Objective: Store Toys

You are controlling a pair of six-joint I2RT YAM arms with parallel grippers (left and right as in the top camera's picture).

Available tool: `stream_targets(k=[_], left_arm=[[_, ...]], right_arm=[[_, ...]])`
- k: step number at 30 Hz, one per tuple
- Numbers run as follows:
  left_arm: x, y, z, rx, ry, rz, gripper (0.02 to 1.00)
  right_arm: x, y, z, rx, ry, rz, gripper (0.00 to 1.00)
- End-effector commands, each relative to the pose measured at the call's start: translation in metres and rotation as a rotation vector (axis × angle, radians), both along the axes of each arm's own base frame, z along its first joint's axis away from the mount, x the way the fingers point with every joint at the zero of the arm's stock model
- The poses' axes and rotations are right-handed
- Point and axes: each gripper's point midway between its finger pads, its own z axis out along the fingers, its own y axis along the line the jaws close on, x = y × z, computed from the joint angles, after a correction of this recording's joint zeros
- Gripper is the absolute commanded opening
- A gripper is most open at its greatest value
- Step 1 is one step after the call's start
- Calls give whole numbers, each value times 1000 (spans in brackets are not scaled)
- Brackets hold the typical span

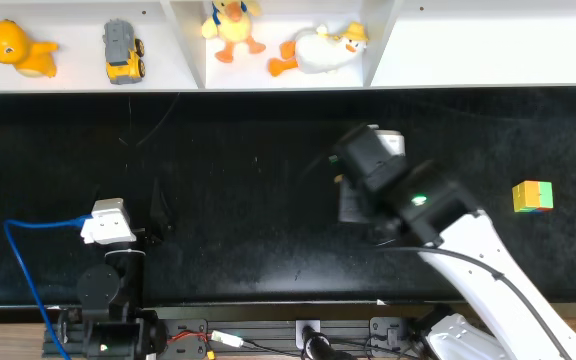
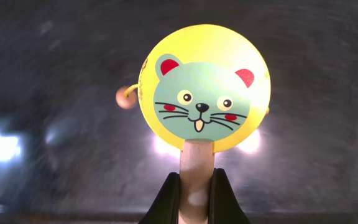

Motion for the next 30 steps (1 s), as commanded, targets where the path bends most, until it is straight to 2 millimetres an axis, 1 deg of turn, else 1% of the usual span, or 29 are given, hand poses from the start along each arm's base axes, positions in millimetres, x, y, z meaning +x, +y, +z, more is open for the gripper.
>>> stream_targets(k=[1, 4, 7, 13, 16, 24, 30], left_arm=[[0, -4, -1, -12, -7, -19, 998], [0, -4, -1, -12, -7, -19, 998], [0, -4, -1, -12, -7, -19, 998], [0, -4, -1, -12, -7, -19, 998], [0, -4, -1, -12, -7, -19, 998], [0, -4, -1, -12, -7, -19, 998], [0, -4, -1, -12, -7, -19, 996]], right_arm=[[16, -41, 6, -36, -58, -163, 47], [27, -64, 6, -46, -70, -248, 47], [41, -82, 9, -55, -104, -262, 45], [76, -101, 16, -77, -206, -220, 51], [89, -104, 8, -63, -197, -186, 47], [121, -106, -26, -77, -141, -69, 47], [148, -104, -38, -104, -180, 7, 47]])
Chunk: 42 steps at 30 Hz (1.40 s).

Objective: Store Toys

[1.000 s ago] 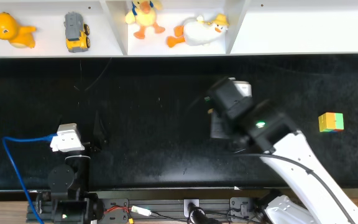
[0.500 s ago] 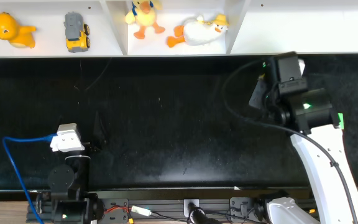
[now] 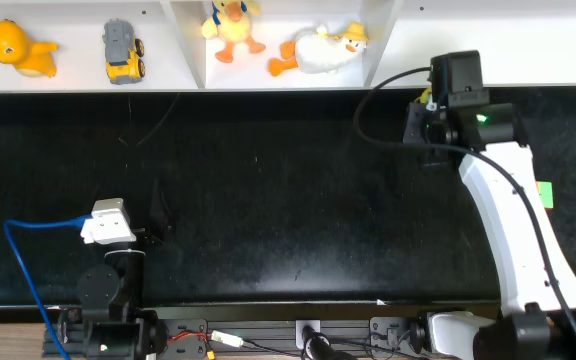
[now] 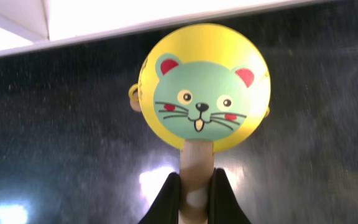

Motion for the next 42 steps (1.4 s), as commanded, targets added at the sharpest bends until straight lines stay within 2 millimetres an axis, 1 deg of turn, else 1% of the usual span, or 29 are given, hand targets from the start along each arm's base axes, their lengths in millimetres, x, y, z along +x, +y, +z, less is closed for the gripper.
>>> stream_targets(k=[1, 5, 9, 14, 18, 25, 28, 32, 35, 42], left_arm=[[0, -4, -1, -12, -8, -19, 998], [0, -4, -1, -12, -8, -19, 998], [0, -4, -1, -12, -8, -19, 998], [0, -4, -1, -12, -8, -19, 998], [0, -4, -1, -12, -8, -19, 998], [0, -4, -1, -12, -8, -19, 998], [0, -4, -1, -12, -8, -19, 998], [0, -4, -1, -12, -8, -19, 998], [0, -4, -1, -12, -8, -19, 998], [0, -4, -1, -12, -8, -19, 998]], right_arm=[[13, -2, -6, -29, -17, 76, 45], [28, -8, -11, -45, -40, 95, 45], [39, -8, -17, -51, -56, 151, 45], [57, -9, -9, -41, -134, 169, 45], [73, -1, -4, -12, -198, 228, 47], [90, -2, -16, -22, -214, 243, 45], [100, -2, -16, -29, -246, 248, 45], [113, -2, -11, -34, -301, 246, 47], [119, -4, -10, -36, -322, 243, 47], [132, -5, -18, -39, -345, 238, 45]])
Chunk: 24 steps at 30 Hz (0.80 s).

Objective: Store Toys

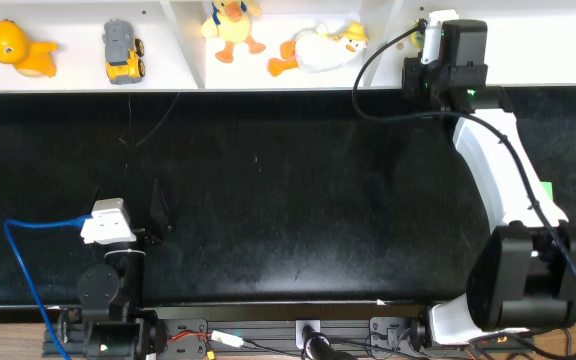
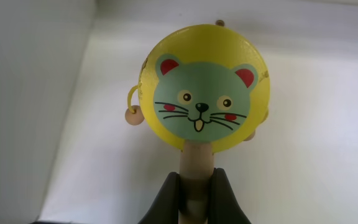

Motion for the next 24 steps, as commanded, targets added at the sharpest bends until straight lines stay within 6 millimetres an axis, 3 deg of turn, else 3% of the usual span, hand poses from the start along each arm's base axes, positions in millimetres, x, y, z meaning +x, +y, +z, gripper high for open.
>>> stream_targets(k=[1, 18, 24], left_arm=[[0, -4, -1, -12, -8, -19, 998], [0, -4, -1, -12, -8, -19, 998], [0, -4, -1, -12, -8, -19, 998]], right_arm=[[8, -1, -9, 6, -1, 3, 49], [31, -5, -7, 157, -79, -145, 47], [29, -4, -9, 158, -69, -140, 45]])
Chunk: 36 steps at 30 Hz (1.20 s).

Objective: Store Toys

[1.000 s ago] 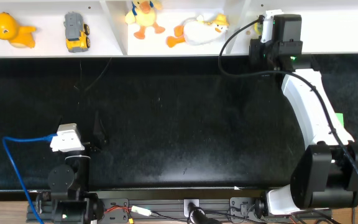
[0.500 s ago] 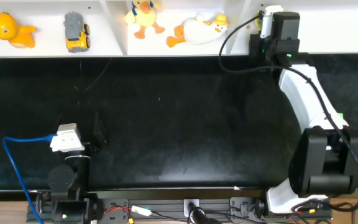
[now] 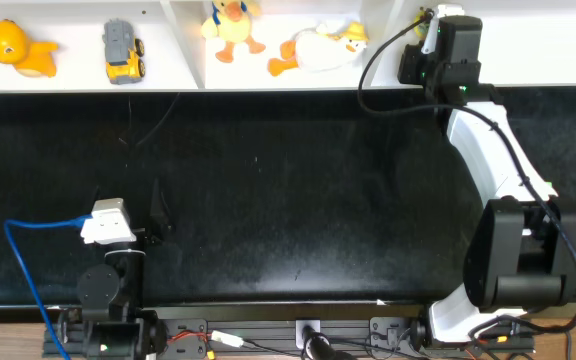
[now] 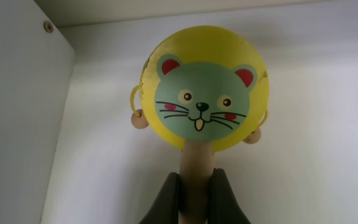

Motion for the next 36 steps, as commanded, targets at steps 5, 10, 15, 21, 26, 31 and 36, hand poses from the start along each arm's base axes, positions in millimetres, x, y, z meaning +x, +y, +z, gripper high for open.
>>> stream_targets(k=[5, 10, 15, 21, 26, 31, 36], left_arm=[[0, -4, -1, -12, -7, -19, 998], [0, -4, -1, -12, -7, -19, 998], [0, -4, -1, -12, -7, -19, 998], [0, -4, -1, -12, -7, -19, 996], [0, -4, -1, -12, -7, -19, 998], [0, -4, -1, -12, -7, -19, 998], [0, -4, -1, -12, -7, -19, 998]], right_arm=[[0, -1, -2, 29, 7, -13, 47], [-1, -1, -7, 27, 26, -11, 45], [-3, -1, -16, 27, 49, -11, 66], [-3, -1, -16, 20, 50, -7, 332], [-4, -1, -16, 20, 52, -7, 483], [-8, -1, -8, 20, 55, -7, 783], [-25, -5, 30, 7, 28, -22, 849]])
